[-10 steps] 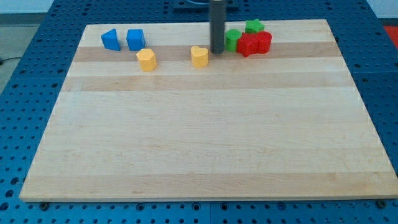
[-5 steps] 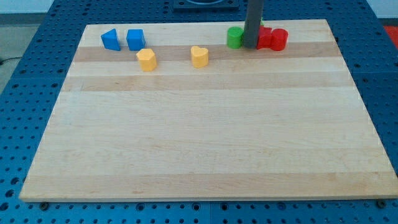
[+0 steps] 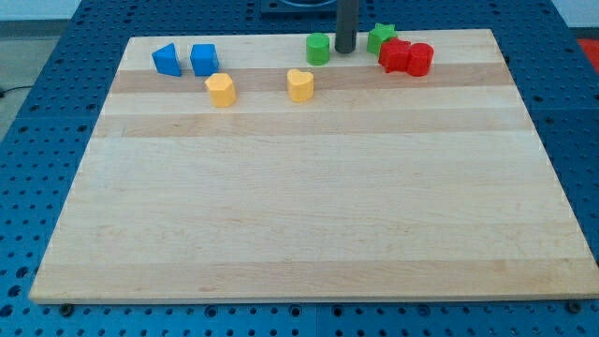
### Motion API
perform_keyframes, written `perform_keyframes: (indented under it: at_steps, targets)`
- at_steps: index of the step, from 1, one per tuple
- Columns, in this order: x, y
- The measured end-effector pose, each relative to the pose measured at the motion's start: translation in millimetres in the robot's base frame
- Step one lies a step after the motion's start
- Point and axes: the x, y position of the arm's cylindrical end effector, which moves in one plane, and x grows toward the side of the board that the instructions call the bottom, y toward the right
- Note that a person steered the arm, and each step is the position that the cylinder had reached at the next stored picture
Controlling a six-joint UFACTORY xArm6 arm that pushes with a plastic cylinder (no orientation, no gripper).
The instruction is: Push the green circle towards the blue cube
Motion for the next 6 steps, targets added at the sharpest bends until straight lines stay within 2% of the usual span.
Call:
perform_keyframes:
  at_steps: [1, 4, 5, 6]
  targets:
    - [18, -57]
    - [28, -91]
    - [26, -75]
    - [-8, -50]
